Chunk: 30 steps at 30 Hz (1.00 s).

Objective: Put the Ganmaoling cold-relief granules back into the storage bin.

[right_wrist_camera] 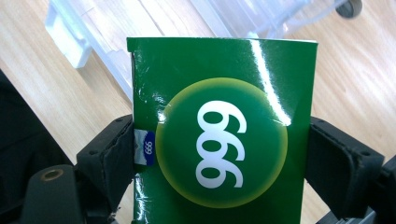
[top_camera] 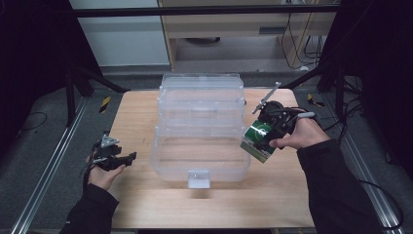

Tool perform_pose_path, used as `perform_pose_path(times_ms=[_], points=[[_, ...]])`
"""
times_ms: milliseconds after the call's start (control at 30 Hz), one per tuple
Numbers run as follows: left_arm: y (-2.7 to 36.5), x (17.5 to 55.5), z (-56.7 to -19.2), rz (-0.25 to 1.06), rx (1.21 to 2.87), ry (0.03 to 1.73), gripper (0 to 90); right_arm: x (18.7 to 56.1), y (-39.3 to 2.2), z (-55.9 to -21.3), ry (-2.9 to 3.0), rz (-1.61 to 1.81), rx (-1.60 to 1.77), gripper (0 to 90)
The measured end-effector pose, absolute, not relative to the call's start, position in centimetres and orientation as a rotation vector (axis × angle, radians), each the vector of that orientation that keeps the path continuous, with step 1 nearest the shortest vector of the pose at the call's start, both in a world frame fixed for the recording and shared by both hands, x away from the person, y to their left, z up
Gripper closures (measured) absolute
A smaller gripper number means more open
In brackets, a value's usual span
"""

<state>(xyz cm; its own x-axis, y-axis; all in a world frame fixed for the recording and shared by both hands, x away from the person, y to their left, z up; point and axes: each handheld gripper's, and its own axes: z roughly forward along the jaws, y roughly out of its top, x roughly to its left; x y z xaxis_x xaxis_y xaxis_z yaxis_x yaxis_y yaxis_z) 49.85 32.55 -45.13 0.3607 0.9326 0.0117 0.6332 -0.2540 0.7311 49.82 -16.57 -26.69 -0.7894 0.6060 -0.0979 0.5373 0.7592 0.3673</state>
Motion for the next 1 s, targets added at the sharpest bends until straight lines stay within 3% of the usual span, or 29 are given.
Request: perform_pose_path(times_ms=[1000], points=[[32.8,49.9,-45.1,0.601,1.981,1.359,32.1,52.5,-11.7,-28.3,2.944,0.501,0.404,17.5]])
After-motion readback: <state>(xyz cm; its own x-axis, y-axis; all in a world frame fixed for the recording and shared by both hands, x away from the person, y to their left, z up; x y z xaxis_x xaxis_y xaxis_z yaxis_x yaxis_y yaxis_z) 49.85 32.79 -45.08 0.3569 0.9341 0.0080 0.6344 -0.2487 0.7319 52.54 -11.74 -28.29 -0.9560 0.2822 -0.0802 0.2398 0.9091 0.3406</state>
